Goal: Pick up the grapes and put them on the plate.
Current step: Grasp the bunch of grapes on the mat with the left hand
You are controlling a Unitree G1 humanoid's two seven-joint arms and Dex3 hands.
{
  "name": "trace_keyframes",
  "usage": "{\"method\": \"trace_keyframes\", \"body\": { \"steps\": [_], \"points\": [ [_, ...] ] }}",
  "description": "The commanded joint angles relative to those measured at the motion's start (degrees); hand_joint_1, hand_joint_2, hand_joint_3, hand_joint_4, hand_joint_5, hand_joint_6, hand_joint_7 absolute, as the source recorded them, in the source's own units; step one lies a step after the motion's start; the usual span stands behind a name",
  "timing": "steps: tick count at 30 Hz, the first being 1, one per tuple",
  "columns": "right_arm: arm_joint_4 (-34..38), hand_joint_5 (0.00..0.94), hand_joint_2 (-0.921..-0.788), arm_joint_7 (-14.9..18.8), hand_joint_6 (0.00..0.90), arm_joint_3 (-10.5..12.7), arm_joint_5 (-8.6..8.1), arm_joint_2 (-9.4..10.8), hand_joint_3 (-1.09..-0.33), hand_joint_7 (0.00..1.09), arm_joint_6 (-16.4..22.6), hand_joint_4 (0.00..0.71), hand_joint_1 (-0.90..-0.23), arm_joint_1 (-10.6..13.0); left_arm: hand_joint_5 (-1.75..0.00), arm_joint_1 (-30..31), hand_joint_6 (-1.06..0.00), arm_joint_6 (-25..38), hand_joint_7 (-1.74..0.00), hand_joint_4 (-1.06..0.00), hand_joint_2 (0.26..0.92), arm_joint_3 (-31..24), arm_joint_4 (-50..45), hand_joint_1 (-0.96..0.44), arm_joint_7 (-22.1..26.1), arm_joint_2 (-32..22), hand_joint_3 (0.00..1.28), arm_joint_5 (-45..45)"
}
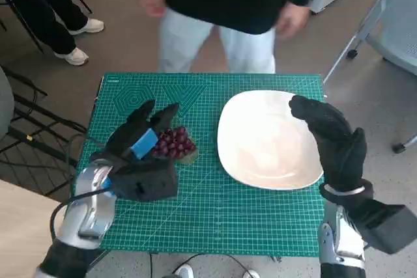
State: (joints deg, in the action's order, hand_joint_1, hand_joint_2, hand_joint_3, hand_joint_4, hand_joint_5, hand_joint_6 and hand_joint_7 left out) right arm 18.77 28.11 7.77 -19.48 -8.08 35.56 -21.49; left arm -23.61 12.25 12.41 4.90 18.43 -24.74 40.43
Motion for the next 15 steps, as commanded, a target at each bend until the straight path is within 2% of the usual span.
{"method": "trace_keyframes", "body": {
  "steps": [1,15],
  "points": [
    [0.2,0.001,-0.921,-0.5,0.183,0.1,0.67,0.0,-0.798,0.01,-0.8,0.359,-0.609,1.2,0.0,-3.0,-0.21,0.7,-0.01,0.0,0.735,1.8,5.2,-0.48,-0.6,0.3,0.0,0.3],
    [0.4,0.001,-0.921,0.0,0.183,0.4,0.25,-0.1,-0.799,0.02,-0.6,0.359,-0.607,1.6,0.0,-13.6,-0.21,2.8,-0.01,0.0,0.738,5.9,25.9,-0.49,-3.6,3.0,0.0,-0.1]
  ]
}}
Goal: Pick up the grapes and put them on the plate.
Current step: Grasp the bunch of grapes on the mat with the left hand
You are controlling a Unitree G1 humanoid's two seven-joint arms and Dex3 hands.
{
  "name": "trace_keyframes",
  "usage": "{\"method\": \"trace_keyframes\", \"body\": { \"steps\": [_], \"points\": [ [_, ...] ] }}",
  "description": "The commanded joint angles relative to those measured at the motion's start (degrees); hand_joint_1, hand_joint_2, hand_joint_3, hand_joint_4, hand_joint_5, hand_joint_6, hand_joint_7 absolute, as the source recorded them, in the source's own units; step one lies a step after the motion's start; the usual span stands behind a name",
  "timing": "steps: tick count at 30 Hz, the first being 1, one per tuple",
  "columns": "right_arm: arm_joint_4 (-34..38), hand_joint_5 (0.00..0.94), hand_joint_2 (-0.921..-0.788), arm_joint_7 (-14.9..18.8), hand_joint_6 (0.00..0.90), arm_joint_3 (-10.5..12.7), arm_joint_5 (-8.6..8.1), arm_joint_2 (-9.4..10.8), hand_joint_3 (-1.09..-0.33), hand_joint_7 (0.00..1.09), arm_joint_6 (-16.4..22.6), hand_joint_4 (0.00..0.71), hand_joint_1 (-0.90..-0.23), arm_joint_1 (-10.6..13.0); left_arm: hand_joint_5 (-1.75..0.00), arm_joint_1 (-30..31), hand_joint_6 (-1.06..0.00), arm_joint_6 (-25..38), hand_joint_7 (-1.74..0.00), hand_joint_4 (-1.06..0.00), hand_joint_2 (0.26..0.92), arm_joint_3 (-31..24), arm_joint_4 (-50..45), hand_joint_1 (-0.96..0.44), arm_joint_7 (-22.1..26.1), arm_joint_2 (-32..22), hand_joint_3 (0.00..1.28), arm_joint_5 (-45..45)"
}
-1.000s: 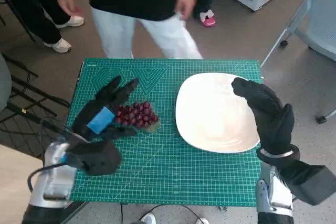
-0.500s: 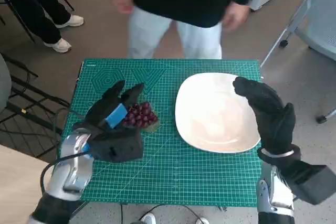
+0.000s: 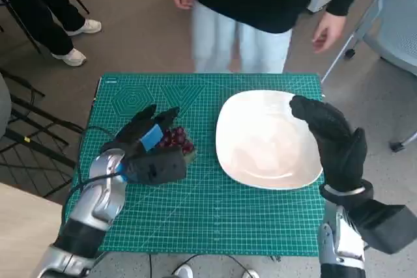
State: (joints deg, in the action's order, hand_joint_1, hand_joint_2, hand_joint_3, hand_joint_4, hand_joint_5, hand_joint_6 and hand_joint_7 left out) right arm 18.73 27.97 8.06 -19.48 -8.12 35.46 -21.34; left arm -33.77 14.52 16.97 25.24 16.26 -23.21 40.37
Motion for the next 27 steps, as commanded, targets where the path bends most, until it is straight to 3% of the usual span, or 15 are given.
{"method": "trace_keyframes", "body": {
  "steps": [1,11,27],
  "points": [
    [0.5,0.001,-0.921,0.2,0.183,0.1,0.21,0.0,-0.798,0.02,-0.4,0.359,-0.608,1.5,0.0,-4.3,-0.21,0.6,-0.01,0.0,0.738,1.8,7.8,-0.49,-1.8,2.1,0.0,-0.1],
    [0.7,0.001,-0.921,0.5,0.183,0.3,0.12,-0.4,-0.798,0.02,-0.3,0.359,-0.614,1.5,0.0,-10.6,-0.21,-1.3,0.0,0.0,0.741,4.7,24.2,-0.49,-2.9,5.0,0.0,-1.5],
    [2.0,0.001,-0.921,1.9,0.182,0.9,-0.93,-0.8,-0.799,0.02,-0.3,0.358,-0.605,1.0,0.0,-14.5,-0.23,-5.5,-0.01,0.0,0.741,6.8,36.5,-0.49,-4.4,6.8,0.0,-3.7]
  ]
}}
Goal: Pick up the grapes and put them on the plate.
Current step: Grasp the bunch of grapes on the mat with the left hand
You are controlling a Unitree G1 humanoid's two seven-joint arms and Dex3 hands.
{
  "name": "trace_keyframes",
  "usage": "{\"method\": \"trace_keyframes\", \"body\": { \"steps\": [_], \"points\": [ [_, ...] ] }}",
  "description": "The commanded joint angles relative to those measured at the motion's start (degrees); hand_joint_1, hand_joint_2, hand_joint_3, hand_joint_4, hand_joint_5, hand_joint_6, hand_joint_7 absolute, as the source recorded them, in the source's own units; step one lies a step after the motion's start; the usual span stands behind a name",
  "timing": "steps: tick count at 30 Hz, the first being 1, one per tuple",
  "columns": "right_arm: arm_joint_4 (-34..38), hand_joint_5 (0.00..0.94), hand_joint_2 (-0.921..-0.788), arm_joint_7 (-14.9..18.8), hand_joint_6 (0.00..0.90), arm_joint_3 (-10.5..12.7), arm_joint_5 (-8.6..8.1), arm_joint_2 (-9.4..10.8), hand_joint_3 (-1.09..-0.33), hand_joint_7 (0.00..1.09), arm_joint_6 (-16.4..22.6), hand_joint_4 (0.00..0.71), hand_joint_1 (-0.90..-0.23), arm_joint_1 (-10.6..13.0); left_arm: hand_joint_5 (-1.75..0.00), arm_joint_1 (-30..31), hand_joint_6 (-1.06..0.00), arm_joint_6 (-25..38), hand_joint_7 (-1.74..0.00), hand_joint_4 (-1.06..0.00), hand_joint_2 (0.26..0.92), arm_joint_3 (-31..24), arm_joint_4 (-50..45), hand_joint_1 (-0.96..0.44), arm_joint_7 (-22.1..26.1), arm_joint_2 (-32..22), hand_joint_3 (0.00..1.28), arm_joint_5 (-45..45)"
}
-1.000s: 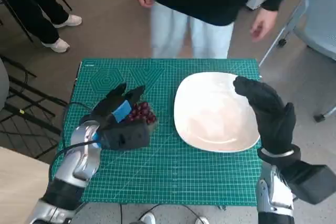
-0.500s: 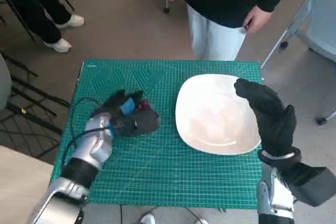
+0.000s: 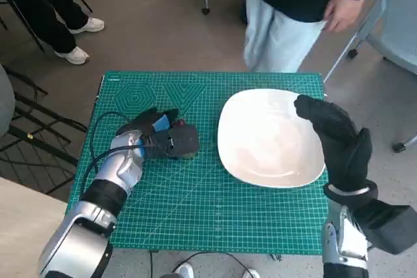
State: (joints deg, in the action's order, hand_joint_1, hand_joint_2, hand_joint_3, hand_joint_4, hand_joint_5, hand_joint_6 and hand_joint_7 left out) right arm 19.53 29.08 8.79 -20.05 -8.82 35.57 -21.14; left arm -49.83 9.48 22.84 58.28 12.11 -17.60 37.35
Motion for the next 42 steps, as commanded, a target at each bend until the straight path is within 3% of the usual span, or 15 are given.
{"method": "trace_keyframes", "body": {
  "steps": [1,8,11,13,15,16,20,24,26,27,30,33,42],
  "points": [
    [1.3,0.001,-0.921,0.8,0.182,0.2,-0.4,0.0,-0.799,0.02,-0.4,0.358,-0.605,0.7,0.0,1.4,-0.23,-0.6,-0.01,0.0,0.741,0.9,3.8,-0.48,-0.5,1.3,0.0,-0.8],
    [1.1,0.0,-0.921,0.9,0.183,0.1,-0.37,0.1,-0.798,0.02,-0.6,0.358,-0.607,0.6,-0.01,1.1,-0.28,-1.1,-0.03,-0.03,0.734,0.8,4.8,-0.41,-1.5,1.6,0.0,-2.1],
    [1.1,0.0,-0.921,0.9,0.183,0.1,-0.38,0.1,-0.798,0.02,-0.6,0.358,-0.606,0.5,-0.06,1.1,-0.36,-1.4,-0.04,-0.12,0.731,0.5,4.8,-0.29,-2.4,1.7,0.0,-2.8],
    [1.1,0.0,-0.921,1.0,0.182,0.2,-0.4,0.0,-0.798,0.02,-0.6,0.357,-0.605,0.5,-0.39,1.1,-0.47,-1.4,-0.04,-0.26,0.757,0.6,4.8,-0.13,-3.2,1.8,0.01,-2.9],
    [1.3,0.0,-0.921,1.0,0.182,0.2,-0.42,0.0,-0.798,0.02,-0.5,0.357,-0.603,0.4,-0.82,1.3,-0.61,-1.4,-0.05,-0.43,0.817,0.8,4.5,0.08,-4.1,1.7,0.03,-2.6],
    [1.3,0.0,-0.921,1.0,0.182,0.3,-0.44,0.0,-0.798,0.02,-0.5,0.357,-0.603,0.4,-0.96,1.5,-0.66,-1.3,-0.06,-0.52,0.847,1.0,4.2,0.18,-4.5,1.7,0.05,-2.4],
    [1.8,0.0,-0.921,1.0,0.182,0.4,-0.53,0.0,-0.798,0.01,-0.5,0.357,-0.601,0.1,-1.16,2.3,-0.82,-1.1,-0.11,-0.65,0.896,1.9,2.6,0.33,-6.1,1.3,0.07,-1.6],
    [2.3,0.001,-0.921,1.1,0.183,0.5,-0.46,0.1,-0.797,0.02,-0.3,0.358,-0.601,-0.1,-1.32,3.1,-0.87,-1.1,-0.16,-0.58,0.915,2.9,0.3,0.35,-6.9,0.4,0.16,-0.9],
    [2.5,0.0,-0.921,1.1,0.183,0.4,-0.38,0.1,-0.797,0.02,-0.2,0.357,-0.601,-0.2,-1.38,3.5,-0.88,-1.1,-0.17,-0.53,0.918,3.2,-0.7,0.35,-6.9,0.0,0.2,-0.7],
    [2.5,0.001,-0.921,1.0,0.183,0.4,-0.33,0.2,-0.797,0.02,-0.2,0.357,-0.601,-0.3,-1.41,3.6,-0.85,-1.2,-0.27,-0.51,0.919,3.3,-1.2,0.32,-6.9,-0.2,0.22,-0.6],
    [2.5,0.001,-0.921,0.8,0.185,0.3,-0.09,0.2,-0.797,0.02,-0.2,0.359,-0.601,-0.4,-1.49,3.9,-0.65,-1.3,-0.78,-0.46,0.92,3.5,-2.1,0.14,-6.9,-0.7,0.24,-0.7],
    [2.3,0.001,-0.921,0.5,0.185,0.3,0.13,0.3,-0.797,0.02,-0.4,0.359,-0.601,-0.5,-1.53,3.9,-0.55,-1.5,-1.06,-0.43,0.921,3.7,-2.3,0.05,-6.6,-1.0,0.25,-0.8],
    [1.9,0.0,-0.921,-0.1,0.184,0.0,0.5,0.6,-0.802,0.02,-0.6,0.357,-0.6,-0.7,-1.55,3.6,-0.5,-1.9,-1.18,-0.42,0.921,3.9,-1.9,0.0,-6.3,-1.4,0.25,-1.1]
  ]
}}
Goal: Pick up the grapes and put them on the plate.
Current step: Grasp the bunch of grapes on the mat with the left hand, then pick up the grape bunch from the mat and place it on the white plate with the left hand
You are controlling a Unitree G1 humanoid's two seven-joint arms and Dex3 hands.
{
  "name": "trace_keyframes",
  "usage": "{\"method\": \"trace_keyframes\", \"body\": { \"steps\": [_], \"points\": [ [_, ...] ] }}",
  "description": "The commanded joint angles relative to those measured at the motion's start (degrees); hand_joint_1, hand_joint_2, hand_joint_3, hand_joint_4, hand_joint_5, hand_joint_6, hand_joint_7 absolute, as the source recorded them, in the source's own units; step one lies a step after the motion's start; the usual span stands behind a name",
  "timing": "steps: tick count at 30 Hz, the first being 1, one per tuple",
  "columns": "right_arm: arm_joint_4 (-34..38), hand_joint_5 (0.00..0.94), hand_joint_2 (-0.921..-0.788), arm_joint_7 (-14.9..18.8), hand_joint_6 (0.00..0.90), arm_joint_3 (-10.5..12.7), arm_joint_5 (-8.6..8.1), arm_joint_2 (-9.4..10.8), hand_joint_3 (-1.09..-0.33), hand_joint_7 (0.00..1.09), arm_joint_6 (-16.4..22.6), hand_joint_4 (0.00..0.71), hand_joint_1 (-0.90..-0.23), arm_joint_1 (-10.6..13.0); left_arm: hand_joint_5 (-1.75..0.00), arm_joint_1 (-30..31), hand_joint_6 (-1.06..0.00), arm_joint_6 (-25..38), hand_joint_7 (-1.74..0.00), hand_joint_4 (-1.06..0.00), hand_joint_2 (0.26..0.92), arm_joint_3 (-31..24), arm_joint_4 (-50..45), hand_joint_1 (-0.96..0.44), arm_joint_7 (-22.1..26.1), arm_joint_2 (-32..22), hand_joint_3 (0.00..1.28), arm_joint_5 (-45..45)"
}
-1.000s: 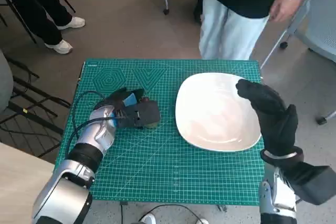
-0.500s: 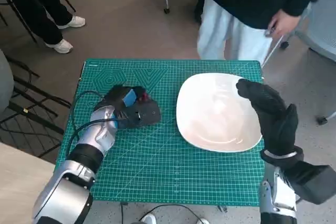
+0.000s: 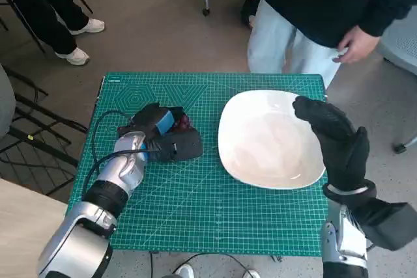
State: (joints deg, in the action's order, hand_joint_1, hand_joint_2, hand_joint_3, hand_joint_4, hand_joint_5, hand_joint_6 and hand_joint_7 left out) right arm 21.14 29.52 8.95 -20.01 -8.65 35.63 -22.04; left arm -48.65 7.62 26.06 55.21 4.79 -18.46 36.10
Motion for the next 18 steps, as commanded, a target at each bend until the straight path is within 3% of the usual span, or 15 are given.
{"method": "trace_keyframes", "body": {
  "steps": [1,18],
  "points": [
    [0.2,0.0,-0.921,-0.6,0.184,-0.2,0.57,0.5,-0.802,0.02,-0.7,0.357,-0.6,0.2,-1.54,2.4,-0.5,-0.1,-1.19,-0.42,0.921,0.6,1.2,0.0,1.0,-0.6,0.25,0.1],
    [-0.1,0.0,-0.921,-1.7,0.18,-0.7,1.73,0.6,-0.813,0.01,-0.6,0.353,-0.6,0.0,-1.55,1.9,-0.5,-0.4,-1.15,-0.45,0.921,0.2,1.1,0.0,1.3,-1.1,0.25,-0.4]
  ]
}}
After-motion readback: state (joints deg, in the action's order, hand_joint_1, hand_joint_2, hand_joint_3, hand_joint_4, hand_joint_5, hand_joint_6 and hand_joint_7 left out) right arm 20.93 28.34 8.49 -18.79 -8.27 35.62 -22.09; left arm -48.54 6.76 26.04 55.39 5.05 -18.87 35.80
